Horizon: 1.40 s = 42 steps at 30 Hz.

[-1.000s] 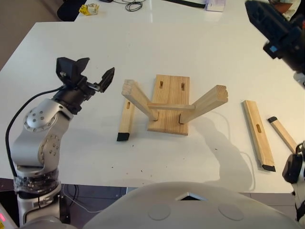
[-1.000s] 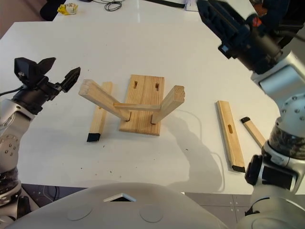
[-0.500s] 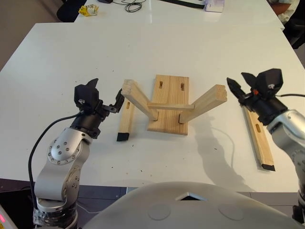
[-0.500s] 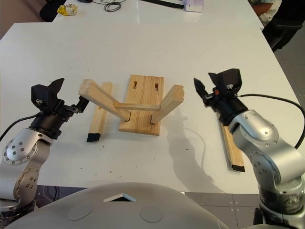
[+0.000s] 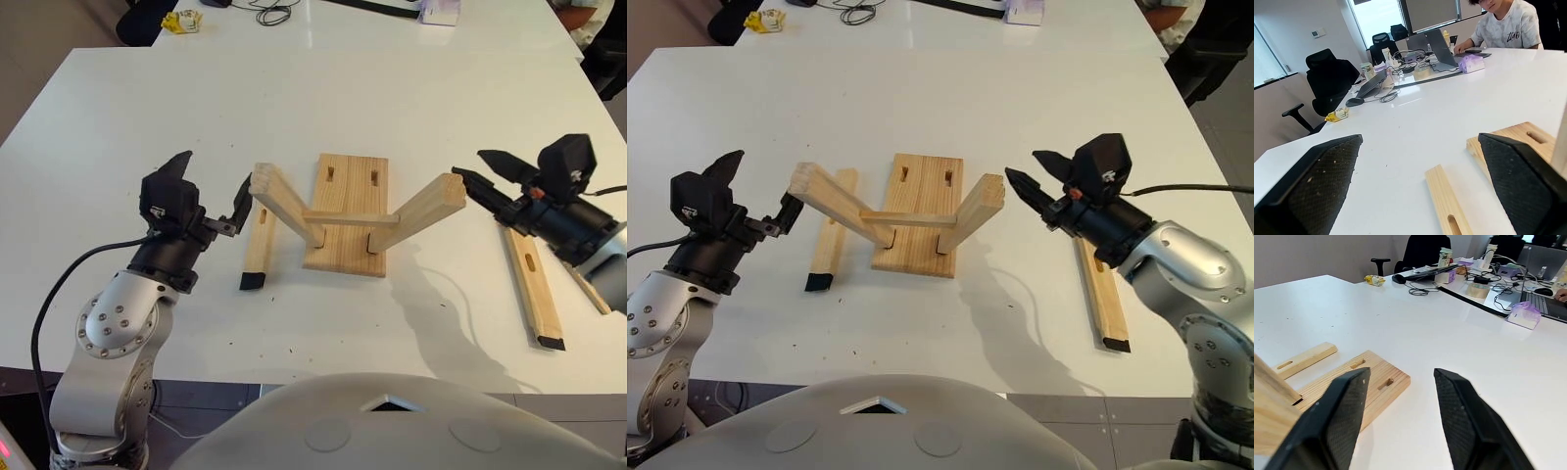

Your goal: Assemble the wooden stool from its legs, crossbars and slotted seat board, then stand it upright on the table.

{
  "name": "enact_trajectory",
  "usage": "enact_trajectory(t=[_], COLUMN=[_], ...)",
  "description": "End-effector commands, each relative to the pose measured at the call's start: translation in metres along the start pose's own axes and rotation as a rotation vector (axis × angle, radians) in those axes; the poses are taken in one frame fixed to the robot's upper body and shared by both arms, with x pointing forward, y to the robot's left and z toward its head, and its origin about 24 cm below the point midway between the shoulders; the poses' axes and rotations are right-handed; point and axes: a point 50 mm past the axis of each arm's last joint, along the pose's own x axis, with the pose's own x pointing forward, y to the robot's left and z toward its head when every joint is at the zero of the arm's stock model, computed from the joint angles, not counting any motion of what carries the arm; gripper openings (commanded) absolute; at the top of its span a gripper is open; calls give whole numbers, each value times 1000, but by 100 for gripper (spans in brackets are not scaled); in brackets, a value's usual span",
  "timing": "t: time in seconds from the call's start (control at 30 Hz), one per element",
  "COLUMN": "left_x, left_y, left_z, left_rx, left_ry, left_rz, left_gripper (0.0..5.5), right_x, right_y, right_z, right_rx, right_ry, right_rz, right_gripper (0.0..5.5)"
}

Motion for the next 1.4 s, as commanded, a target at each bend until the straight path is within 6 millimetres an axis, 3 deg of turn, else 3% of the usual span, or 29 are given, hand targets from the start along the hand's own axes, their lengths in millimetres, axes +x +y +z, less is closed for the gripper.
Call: enact_trajectory(t=[0.03,0.17,0.23,0.4,0.57,0.73,0.83,1.03,1.2,1.3,1.4], left_x=[2,16,24,37,40,52,54,27,11,10,24], left_y=[3,-21,-33,-52,-49,-29,-12,7,26,38,21], left_z=[-1,2,4,12,14,11,6,-7,-13,-15,-9], left_rx=[10,-27,-36,-40,-23,8,16,34,73,98,74], left_ry=[0,-34,-51,-93,-102,-102,-88,-28,7,12,-26], left_rz=[40,-63,-132,-283,-299,-229,-145,7,131,252,214], left_gripper=[441,441,441,441,441,441,441,441,441,441,441], right_x=[5,22,36,75,93,92,84,48,25,24,48], right_y=[10,48,56,61,51,49,34,-12,-30,-29,3], right_z=[3,0,-1,-3,-14,-17,-20,-29,-25,-25,-19], right_rx=[1,50,81,66,86,96,74,31,-10,-9,40], right_ry=[-6,-38,-38,-7,24,17,15,43,16,2,-33], right_rz=[30,100,53,-141,-286,-299,-353,-568,-716,-751,-557], right_gripper=[242,242,242,242,242,242,242,242,242,242,242])
